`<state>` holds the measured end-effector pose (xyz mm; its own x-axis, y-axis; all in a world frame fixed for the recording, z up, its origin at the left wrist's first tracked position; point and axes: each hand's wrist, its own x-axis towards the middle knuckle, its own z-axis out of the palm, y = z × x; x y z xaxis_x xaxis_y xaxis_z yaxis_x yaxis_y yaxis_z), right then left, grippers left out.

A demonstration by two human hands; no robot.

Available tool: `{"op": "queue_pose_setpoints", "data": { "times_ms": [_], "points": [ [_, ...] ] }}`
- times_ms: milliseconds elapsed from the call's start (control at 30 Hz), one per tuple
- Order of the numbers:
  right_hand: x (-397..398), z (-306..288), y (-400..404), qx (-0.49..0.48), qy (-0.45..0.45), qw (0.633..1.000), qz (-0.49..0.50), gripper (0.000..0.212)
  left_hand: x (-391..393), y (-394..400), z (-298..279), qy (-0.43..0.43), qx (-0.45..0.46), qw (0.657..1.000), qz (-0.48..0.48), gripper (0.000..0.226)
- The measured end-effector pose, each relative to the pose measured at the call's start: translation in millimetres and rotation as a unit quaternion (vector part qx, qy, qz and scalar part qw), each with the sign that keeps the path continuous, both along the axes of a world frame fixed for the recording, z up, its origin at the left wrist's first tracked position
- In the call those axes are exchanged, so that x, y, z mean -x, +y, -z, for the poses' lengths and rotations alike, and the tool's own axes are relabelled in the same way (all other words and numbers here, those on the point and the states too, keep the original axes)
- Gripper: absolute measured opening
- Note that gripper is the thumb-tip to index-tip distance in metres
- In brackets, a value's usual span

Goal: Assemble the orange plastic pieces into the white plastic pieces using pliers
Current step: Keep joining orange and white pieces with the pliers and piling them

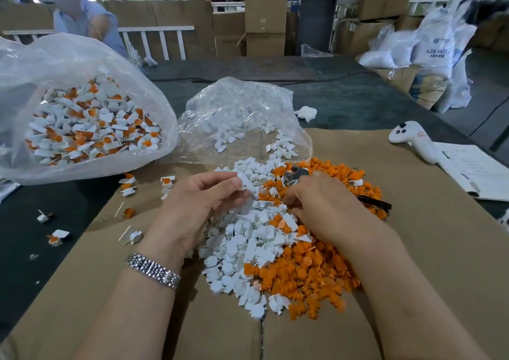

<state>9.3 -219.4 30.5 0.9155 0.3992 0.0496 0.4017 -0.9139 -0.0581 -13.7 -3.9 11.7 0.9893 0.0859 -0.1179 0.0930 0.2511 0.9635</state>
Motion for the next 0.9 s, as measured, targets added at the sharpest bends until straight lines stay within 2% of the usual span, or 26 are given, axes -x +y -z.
{"op": "queue_pose_setpoints", "data": {
  "times_ms": [133,267,367,433,467,533,600,667,733,833,900],
  "points": [
    [-0.4,-0.1,-2.1,-0.024,-0.010,1.000,0.002,0.018,1.7,-2.3,-3.1,0.007,0.045,0.999,0.001,0.036],
    [-1.2,-0.2,-4.3,-0.056,-0.036,0.998,0.008,0.007,3.0,-3.7,-6.9,0.030,0.122,0.992,0.028,0.023],
    [-1.8,-0.3,-4.6,-0.030,-0.039,0.999,0.004,0.006,3.9,-5.5,-9.3,0.039,0.128,0.990,0.050,0.022],
    [-2.1,-2.4,-6.6,-0.046,-0.037,0.998,0.004,0.002,5.1,-7.7,-11.2,0.036,0.121,0.990,0.055,0.020],
    [-2.0,-4.6,-8.0,-0.084,-0.040,0.996,0.007,0.003,5.9,-8.6,-11.9,0.030,0.114,0.991,0.058,0.019],
    [0.5,-10.5,-9.1,-0.239,-0.034,0.970,0.014,0.004,6.1,-9.9,-12.0,0.009,0.102,0.993,0.058,0.017],
    [8.0,-18.6,-4.8,-0.425,0.017,0.905,-0.007,0.007,5.7,-10.9,-10.7,-0.014,0.099,0.993,0.055,0.018],
    [16.2,-23.9,2.5,-0.531,0.067,0.843,-0.045,0.009,6.6,-12.8,-10.0,-0.032,0.092,0.994,0.055,0.020],
    [20.4,-23.8,10.9,-0.550,0.065,0.831,-0.058,0.009,7.5,-14.6,-10.1,-0.054,0.058,0.995,0.055,0.022],
    [20.6,-20.9,16.9,-0.533,0.045,0.843,-0.052,0.008,8.5,-16.2,-11.7,-0.088,0.004,0.995,0.053,0.023],
    [19.7,-19.6,16.6,-0.525,0.039,0.848,-0.057,0.008,8.7,-16.4,-11.2,-0.099,0.014,0.994,0.048,0.022]
  ]
}}
